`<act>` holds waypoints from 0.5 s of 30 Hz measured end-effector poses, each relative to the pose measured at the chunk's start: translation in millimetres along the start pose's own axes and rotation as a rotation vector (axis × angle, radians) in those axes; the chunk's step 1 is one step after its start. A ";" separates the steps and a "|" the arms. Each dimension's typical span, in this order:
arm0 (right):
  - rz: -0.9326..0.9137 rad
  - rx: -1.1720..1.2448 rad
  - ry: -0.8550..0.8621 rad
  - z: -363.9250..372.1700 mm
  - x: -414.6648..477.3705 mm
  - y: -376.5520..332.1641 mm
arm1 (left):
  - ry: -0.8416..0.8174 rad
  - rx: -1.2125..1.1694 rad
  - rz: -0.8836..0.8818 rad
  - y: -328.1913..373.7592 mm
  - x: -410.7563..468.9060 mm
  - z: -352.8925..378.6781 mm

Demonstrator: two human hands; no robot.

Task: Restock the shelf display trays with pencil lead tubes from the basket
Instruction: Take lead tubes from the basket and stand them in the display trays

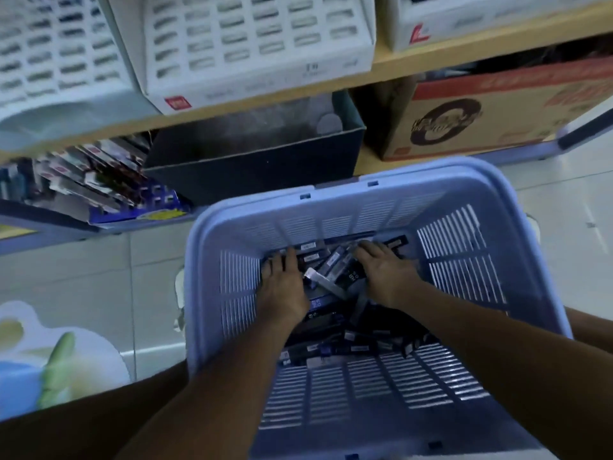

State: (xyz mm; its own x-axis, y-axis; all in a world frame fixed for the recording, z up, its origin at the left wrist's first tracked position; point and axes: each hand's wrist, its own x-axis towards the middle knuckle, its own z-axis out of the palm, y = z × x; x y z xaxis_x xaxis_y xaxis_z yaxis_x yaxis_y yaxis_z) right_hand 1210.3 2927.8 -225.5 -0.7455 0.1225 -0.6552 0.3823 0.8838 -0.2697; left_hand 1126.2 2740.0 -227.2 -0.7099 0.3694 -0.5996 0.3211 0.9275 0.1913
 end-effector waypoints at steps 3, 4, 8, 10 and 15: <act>0.050 -0.050 0.071 9.9 6.6 0.1 | 0.062 0.138 0.033 -2.7 9.8 -1.7; 0.062 -0.059 0.075 13.0 7.2 2.1 | 0.072 0.166 0.036 -3.6 11.5 -2.0; 0.057 -0.054 0.039 19.8 4.2 8.8 | 0.047 0.301 0.038 -3.5 10.9 5.3; 0.016 -0.112 0.029 21.0 0.8 11.3 | 0.042 0.359 0.054 -3.2 9.3 9.5; -0.074 -0.332 -0.083 24.6 -3.7 -1.8 | 0.015 0.372 0.075 -0.9 10.2 8.3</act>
State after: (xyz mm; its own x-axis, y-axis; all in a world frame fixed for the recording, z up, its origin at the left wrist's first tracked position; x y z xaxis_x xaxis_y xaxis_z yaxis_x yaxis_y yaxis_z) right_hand 1225.8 2914.7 -240.0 -0.7124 0.0278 -0.7013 0.1206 0.9892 -0.0832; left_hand 1123.9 2742.5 -239.9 -0.6840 0.4384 -0.5830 0.5759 0.8152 -0.0626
